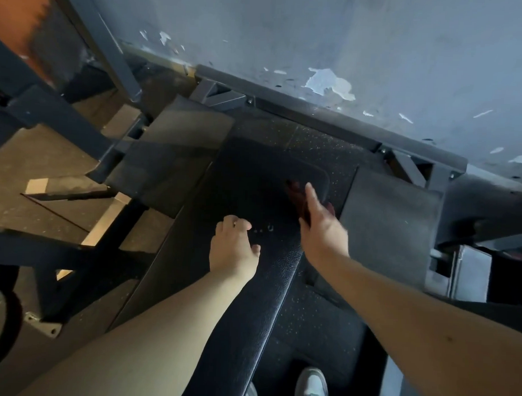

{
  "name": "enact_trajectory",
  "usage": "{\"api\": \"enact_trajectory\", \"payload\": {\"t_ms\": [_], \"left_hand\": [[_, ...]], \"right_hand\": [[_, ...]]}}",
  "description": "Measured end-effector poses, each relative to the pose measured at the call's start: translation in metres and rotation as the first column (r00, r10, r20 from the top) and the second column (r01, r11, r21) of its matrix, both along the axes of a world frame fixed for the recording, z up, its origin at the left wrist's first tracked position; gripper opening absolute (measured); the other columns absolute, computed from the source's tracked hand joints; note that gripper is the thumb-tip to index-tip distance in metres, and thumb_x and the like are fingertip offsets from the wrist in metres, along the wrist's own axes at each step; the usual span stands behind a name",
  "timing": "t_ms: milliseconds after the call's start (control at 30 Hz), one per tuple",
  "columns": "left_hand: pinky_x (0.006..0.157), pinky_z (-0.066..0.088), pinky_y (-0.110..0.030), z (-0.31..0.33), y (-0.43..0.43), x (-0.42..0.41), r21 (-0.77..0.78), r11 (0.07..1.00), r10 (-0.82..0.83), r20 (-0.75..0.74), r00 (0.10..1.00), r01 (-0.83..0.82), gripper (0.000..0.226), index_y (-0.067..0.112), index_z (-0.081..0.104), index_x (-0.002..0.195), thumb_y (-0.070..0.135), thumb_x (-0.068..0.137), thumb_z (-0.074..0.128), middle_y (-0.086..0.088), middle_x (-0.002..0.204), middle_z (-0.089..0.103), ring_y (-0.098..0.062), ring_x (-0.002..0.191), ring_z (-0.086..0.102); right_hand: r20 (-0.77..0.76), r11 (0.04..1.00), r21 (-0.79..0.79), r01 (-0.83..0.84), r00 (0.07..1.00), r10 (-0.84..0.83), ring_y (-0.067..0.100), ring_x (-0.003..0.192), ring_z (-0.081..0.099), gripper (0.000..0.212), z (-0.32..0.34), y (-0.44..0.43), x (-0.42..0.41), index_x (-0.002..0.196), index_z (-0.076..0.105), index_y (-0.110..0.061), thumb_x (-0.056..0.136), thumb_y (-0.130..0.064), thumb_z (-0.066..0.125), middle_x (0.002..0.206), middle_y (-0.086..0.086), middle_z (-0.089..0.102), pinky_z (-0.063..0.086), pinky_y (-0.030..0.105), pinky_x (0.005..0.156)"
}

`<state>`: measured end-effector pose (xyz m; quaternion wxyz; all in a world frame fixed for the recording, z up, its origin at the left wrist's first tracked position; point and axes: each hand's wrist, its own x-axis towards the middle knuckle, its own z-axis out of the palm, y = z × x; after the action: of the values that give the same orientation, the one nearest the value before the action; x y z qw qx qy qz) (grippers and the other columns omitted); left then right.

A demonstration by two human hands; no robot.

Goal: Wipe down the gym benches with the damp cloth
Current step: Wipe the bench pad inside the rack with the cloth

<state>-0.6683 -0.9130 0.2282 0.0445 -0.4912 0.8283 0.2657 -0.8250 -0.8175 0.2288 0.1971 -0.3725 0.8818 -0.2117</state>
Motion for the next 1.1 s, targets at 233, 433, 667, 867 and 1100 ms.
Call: {"api": "enact_trajectory", "payload": {"t_ms": [233,433,667,867,1100], "left_hand": [[0.121,0.025,-0.046,-0.016,-0.025,0.019,-0.087,0.996,0.003,0.212,0.977,0.016,0.083,0.022,0.03,0.154,0.044,0.088,0.074,-0.005,0.165,0.014,-0.028,0.152,0.014],[0.123,0.01,-0.062,-0.021,-0.053,0.021,-0.008,0.996,-0.08,0.374,0.924,0.09,0.115,0.033,-0.007,0.16,0.053,0.083,0.076,-0.007,0.166,-0.022,-0.032,0.155,-0.015],[0.117,0.022,-0.068,-0.028,-0.065,0.023,0.132,0.991,-0.086,0.398,0.913,0.036,0.116,0.041,-0.006,0.16,0.057,0.081,0.078,-0.003,0.167,-0.022,-0.036,0.154,-0.013],[0.117,0.022,-0.069,-0.03,-0.066,0.024,0.124,0.992,-0.084,0.385,0.919,0.039,0.115,0.041,-0.004,0.16,0.056,0.081,0.078,-0.003,0.167,-0.02,-0.036,0.154,-0.012],[0.117,0.022,-0.068,-0.028,-0.065,0.024,0.145,0.989,-0.086,0.387,0.918,0.032,0.115,0.04,-0.007,0.16,0.054,0.082,0.077,-0.004,0.166,-0.024,-0.036,0.154,-0.015]], "right_hand": [[-0.278,0.929,0.114,-0.352,0.887,0.37,0.028,0.139,0.053,0.055,-0.057,0.033,0.052,0.137,0.065,-0.012,0.083,-0.018,0.075,0.143,0.008,0.062,0.051,0.046,0.107],[-0.235,0.844,0.348,-0.407,0.834,0.499,0.036,0.158,-0.01,0.07,-0.064,0.021,0.042,0.163,0.017,-0.033,0.101,-0.064,0.027,0.172,0.009,0.003,0.015,0.061,0.123],[-0.231,0.815,0.418,-0.401,0.821,0.522,0.027,0.155,-0.026,0.062,-0.069,-0.025,-0.007,0.163,-0.006,-0.03,0.104,-0.049,0.0,0.172,-0.004,-0.015,-0.013,0.056,0.125],[-0.201,0.903,0.396,-0.17,0.943,0.265,0.025,0.157,-0.021,0.06,-0.067,-0.094,-0.047,0.165,-0.001,-0.025,0.11,-0.043,0.016,0.172,-0.001,-0.012,-0.012,0.051,0.126],[-0.191,0.886,0.264,-0.38,0.88,0.435,0.023,0.159,0.003,0.06,-0.068,-0.002,0.049,0.16,0.031,-0.013,0.106,-0.036,0.018,0.17,0.005,0.017,-0.001,0.042,0.126]]}}
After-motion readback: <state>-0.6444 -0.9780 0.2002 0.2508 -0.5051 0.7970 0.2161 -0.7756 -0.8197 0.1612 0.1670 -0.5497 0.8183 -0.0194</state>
